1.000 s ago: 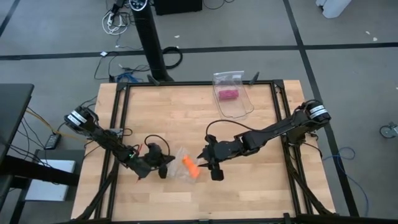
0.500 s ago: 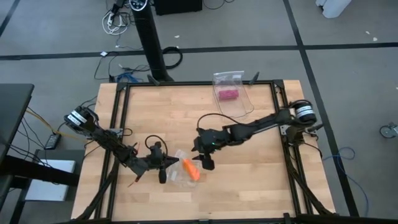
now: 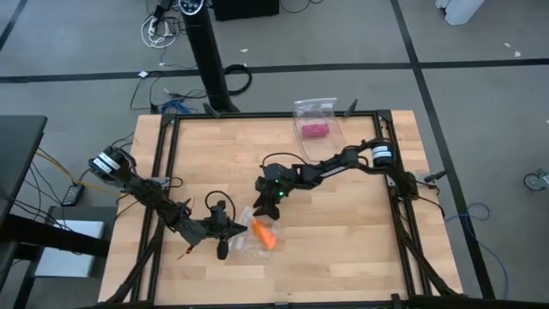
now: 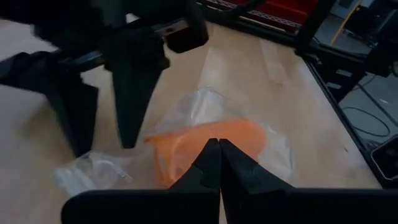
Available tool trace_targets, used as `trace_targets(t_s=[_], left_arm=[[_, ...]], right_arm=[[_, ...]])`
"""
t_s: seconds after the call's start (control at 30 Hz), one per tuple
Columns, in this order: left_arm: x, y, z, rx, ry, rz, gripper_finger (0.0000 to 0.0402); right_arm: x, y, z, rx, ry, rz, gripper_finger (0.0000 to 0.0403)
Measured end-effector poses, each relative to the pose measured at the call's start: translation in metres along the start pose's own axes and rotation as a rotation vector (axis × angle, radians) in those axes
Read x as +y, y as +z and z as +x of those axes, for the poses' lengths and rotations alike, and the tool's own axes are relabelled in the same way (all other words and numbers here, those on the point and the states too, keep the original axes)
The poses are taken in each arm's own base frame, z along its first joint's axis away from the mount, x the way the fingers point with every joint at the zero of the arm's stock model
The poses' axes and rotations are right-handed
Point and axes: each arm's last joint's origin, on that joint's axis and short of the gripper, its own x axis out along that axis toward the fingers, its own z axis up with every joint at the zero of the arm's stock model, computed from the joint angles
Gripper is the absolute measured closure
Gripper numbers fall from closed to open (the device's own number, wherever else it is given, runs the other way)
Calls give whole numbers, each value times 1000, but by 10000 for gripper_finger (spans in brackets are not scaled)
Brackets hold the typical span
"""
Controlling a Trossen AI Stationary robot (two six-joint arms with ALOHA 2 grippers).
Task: Roll bandage
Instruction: Close the transparent zip bag
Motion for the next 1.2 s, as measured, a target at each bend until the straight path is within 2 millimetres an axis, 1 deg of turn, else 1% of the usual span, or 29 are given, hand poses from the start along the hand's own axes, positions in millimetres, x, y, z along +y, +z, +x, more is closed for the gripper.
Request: trace_targets(t_s=[0.23, 0.37, 0.47, 0.57, 0.7, 0.77, 0.87, 1.0, 1.07, 1.17, 1.2], left_arm=[[0, 0, 0, 5, -1, 0, 399], [0, 0, 0, 0, -5, -8, 398], [0, 0, 0, -1, -5, -23, 398], [0, 1, 0, -4, -6, -27, 397], [-1, 2, 0, -18, -16, -39, 397], [-2, 4, 0, -30, -23, -38, 397], [-4, 7, 0, -62, -42, -40, 397], [-8, 12, -2, -114, -50, -29, 396], [-8, 15, -2, -156, -24, -33, 396], [-9, 24, -5, -231, -1, -17, 394], [-10, 27, -6, -253, -8, -17, 392]], right_arm=[[-5, 14, 19, -8, 65, 18, 184], [-6, 20, 31, 28, 86, 25, 206], [-10, 20, 39, 55, 114, 30, 243], [-10, 21, 45, 74, 158, 28, 295], [-3, 19, 49, 87, 189, -21, 373], [1, 18, 50, 90, 197, -39, 395], [7, 19, 47, 108, 163, -52, 395], [19, 21, 31, 163, 21, -81, 400], [34, 32, 16, 161, -33, -133, 400], [62, 51, -12, 132, -130, -214, 401], [69, 53, -19, 148, -165, -228, 401]])
